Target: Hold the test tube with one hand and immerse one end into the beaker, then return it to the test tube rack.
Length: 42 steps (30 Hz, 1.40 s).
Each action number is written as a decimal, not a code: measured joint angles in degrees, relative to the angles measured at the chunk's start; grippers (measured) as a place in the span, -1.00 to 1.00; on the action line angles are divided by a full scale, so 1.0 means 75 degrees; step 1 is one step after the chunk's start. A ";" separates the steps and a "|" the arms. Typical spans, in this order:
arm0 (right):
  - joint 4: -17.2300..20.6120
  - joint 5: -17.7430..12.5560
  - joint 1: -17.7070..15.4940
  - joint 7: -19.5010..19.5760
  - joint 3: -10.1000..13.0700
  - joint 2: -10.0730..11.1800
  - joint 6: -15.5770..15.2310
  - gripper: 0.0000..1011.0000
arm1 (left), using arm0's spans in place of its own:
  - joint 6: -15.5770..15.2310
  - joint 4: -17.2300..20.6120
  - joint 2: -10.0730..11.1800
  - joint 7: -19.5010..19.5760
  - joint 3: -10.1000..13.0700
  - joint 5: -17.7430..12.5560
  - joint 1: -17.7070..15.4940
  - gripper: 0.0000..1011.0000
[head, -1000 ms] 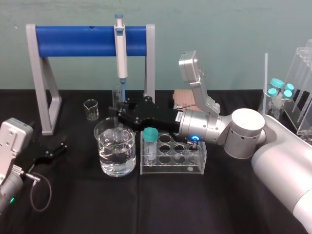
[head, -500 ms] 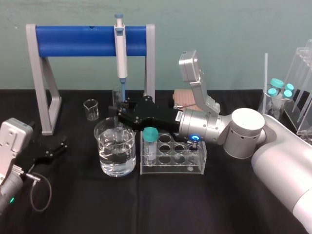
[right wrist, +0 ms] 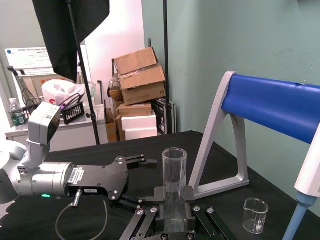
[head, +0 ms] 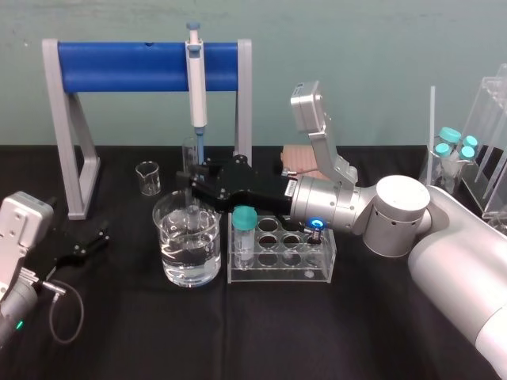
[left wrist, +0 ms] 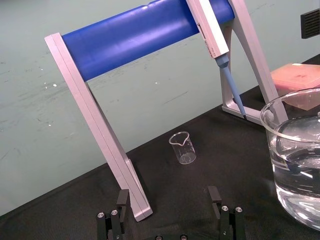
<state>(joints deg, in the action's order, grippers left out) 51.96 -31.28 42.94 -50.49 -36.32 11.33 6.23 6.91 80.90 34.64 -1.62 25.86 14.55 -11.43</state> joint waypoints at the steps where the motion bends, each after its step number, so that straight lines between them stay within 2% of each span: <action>1: 0.0001 0.0000 0.0001 0.0000 0.0002 0.0000 0.0003 -0.55 | 0.0000 0.0000 0.0000 0.0000 0.0000 0.0000 0.0000 0.98; 10: 0.0201 -0.0020 0.0045 0.0002 0.0064 0.0041 0.0107 -0.55 | 0.0000 0.0000 0.0000 0.0000 0.0000 0.0000 0.0000 0.98; 18: 0.0841 -0.0175 0.0068 -0.0021 0.0209 0.0268 0.0168 -0.55 | 0.0000 0.0000 0.0000 0.0000 0.0000 0.0000 0.0000 0.98; 25: 0.1680 -0.0351 -0.0113 0.0231 0.0449 0.0650 0.0229 -0.55 | 0.0000 0.0000 0.0000 0.0000 0.0000 0.0000 0.0000 0.98; 30: 0.2325 -0.0373 -0.0392 0.0764 0.0722 0.1062 0.0234 -0.55 | 0.0000 0.0000 0.0000 0.0000 0.0000 0.0000 0.0000 0.98; 38: 0.3435 -0.0335 -0.1224 0.1769 0.1252 0.1840 -0.0147 -0.55 | 0.0000 0.0000 0.0000 0.0000 0.0000 0.0000 0.0000 0.98; 42: 0.3854 -0.0393 -0.1655 0.2086 0.1465 0.2081 -0.0333 -0.55 | 0.0000 0.0000 0.0000 0.0000 0.0000 0.0000 0.0000 0.98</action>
<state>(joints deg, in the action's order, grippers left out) 80.86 -34.23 30.52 -34.84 -25.33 26.94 3.73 6.91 80.90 34.64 -1.62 25.86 14.55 -11.43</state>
